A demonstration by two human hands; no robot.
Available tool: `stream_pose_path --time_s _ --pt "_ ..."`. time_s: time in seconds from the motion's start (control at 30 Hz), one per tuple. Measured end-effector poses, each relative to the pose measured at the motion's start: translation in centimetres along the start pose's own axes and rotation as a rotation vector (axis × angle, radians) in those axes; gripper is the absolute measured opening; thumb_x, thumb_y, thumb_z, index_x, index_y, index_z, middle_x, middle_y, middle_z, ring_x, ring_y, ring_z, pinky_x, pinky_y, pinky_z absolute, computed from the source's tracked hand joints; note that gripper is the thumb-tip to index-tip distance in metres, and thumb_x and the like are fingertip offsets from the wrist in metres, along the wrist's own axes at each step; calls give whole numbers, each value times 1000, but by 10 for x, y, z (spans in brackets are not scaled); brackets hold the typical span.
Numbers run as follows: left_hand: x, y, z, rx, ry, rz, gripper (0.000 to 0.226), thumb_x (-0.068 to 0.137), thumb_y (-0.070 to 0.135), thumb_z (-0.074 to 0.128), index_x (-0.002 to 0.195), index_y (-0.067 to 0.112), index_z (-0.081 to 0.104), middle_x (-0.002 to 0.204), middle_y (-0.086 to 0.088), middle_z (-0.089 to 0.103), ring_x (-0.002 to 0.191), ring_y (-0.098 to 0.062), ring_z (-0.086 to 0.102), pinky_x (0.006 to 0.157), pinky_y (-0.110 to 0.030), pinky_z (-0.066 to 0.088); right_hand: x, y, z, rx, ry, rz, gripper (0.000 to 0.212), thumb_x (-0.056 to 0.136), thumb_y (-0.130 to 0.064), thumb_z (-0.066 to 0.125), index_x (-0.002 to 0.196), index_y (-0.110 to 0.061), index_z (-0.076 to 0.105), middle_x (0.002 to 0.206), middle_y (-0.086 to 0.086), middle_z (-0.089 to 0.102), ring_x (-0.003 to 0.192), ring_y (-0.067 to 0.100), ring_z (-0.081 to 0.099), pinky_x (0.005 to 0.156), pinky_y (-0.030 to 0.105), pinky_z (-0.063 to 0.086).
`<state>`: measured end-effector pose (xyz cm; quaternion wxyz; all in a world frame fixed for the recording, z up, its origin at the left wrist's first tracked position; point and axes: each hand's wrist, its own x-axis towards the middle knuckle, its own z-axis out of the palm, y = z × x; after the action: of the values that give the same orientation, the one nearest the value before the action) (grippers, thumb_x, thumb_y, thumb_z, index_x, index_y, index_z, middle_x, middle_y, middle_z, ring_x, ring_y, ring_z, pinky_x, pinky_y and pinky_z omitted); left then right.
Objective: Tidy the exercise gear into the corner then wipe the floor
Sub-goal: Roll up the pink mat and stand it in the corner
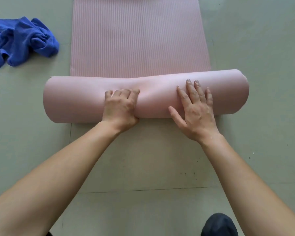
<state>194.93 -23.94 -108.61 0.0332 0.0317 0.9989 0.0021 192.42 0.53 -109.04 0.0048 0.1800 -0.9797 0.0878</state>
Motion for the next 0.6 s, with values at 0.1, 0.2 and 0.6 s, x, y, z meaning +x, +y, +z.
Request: stream_pose_path --time_s 0.1,0.2,0.6 --pt "-1 9 -29 -75 -133 72 75 61 43 70 131 23 50 112 -3 66 98 -30 62 88 -39 40 -9 2 -7 -10 84 45 73 88 -63 42 144 -17 50 152 15 43 145 35 33 120 58 13" --pt "13 5 -56 -162 -381 152 72 60 52 76 123 28 51 111 -1 68 99 -28 63 81 -35 50 1 9 -31 12 51 46 71 80 -68 40 129 -23 64 130 8 64 122 32 55 109 49 32" --pt "42 -43 -33 -374 -77 -187 42 89 49 61 122 23 63 123 -10 59 117 -34 53 96 -46 45 -8 -22 5 45 309 41 55 98 -48 49 141 -14 54 148 20 44 138 39 40 116 57 25"
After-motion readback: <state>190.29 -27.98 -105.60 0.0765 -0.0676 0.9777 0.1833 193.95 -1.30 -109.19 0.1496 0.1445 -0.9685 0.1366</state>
